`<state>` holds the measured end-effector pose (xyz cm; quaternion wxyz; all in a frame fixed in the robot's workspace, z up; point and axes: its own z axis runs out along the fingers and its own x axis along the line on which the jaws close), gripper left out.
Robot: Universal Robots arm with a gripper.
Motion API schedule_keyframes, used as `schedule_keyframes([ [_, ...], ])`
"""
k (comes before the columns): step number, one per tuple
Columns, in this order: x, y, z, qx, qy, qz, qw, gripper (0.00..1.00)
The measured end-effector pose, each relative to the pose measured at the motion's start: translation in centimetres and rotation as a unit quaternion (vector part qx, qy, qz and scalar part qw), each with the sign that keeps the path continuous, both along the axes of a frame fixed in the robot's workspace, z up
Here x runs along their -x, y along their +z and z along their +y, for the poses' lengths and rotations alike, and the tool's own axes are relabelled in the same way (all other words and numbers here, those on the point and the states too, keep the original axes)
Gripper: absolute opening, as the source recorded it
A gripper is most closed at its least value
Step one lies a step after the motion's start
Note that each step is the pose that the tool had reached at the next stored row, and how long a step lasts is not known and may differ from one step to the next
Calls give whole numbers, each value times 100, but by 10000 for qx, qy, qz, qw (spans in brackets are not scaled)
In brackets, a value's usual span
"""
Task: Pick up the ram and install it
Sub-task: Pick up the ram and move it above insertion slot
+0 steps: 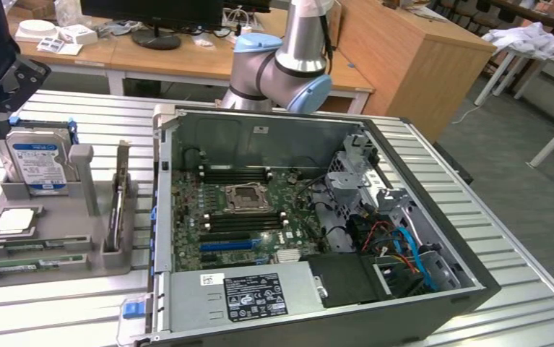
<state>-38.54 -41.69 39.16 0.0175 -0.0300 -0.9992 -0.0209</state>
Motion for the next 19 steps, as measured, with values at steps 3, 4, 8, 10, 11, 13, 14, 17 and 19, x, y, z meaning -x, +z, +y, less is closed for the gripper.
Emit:
schedule_keyframes([
  [3,0,0,0,0,174,0,9998,11],
  [4,0,0,0,0,246,0,9997,11],
  [8,0,0,0,0,535,0,9986,11],
  [10,0,-1,0,-1,679,0,9977,11],
  [11,0,0,0,-1,757,0,9971,11],
  [13,0,0,0,-1,902,0,9959,11],
  [14,0,0,0,-1,975,0,9952,11],
  [17,0,0,0,-1,1204,0,9927,11],
  [19,0,0,0,-1,1359,0,9907,11],
])
